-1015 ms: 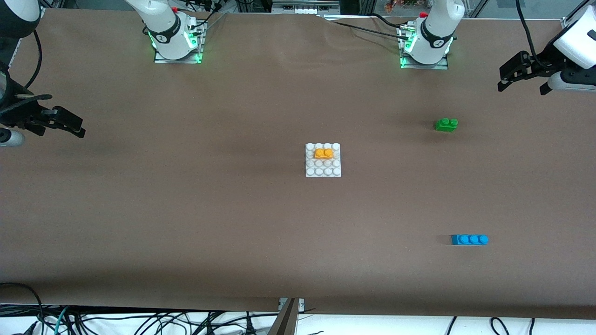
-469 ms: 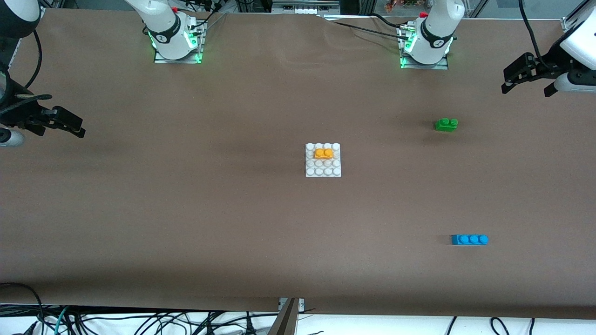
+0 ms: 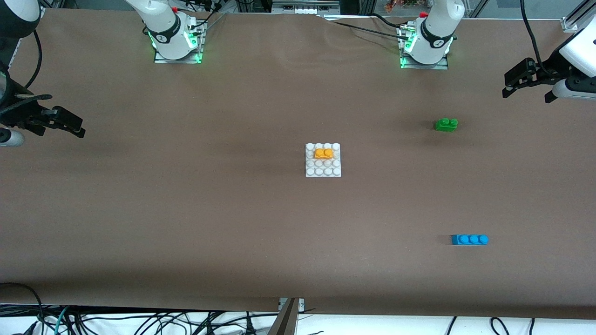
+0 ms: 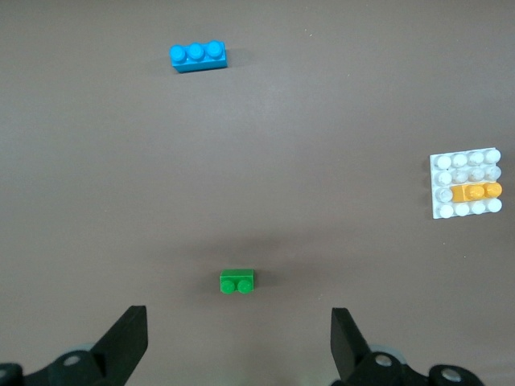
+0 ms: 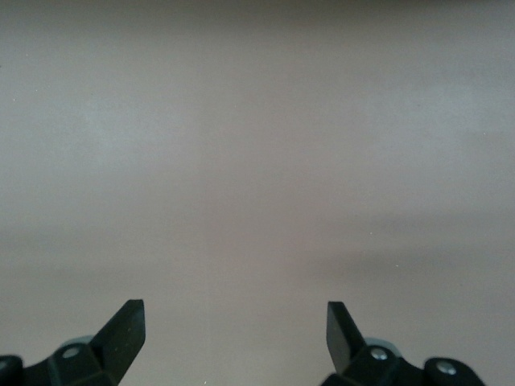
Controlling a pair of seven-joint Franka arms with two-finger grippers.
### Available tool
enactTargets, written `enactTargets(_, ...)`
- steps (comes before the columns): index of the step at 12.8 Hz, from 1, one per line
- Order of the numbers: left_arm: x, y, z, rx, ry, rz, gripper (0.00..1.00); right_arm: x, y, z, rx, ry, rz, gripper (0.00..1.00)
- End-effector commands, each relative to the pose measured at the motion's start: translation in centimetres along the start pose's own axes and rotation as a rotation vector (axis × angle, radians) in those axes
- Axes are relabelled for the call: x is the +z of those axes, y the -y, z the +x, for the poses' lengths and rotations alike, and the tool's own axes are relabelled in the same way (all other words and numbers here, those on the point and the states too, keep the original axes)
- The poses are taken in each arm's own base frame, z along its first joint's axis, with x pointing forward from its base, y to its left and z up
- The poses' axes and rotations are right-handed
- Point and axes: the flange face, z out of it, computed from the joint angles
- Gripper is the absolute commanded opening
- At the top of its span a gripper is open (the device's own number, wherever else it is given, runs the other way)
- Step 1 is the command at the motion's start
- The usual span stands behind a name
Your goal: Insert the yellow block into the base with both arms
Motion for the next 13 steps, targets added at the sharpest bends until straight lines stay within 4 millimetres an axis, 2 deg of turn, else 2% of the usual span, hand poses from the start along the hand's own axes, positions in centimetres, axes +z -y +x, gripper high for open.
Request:
enactTargets(1,-0.49,0.22,0.24,0.014,0.006,0.02,1.0,-0.44,0.02,-0.23,0.015,-0.006,0.013,1.0)
enactTargets(10,-0.56,0.54,0.27,0.001,0.004,0.012,1.0,-0.4,0.01,-0.28,0.015,-0.001,0.012,1.0)
enactTargets(13,0.22,0.33,0.69,0.017,0.021,0.02,1.0,-0.49,0.01,-0.32,0.015,-0.003,0.012,1.0)
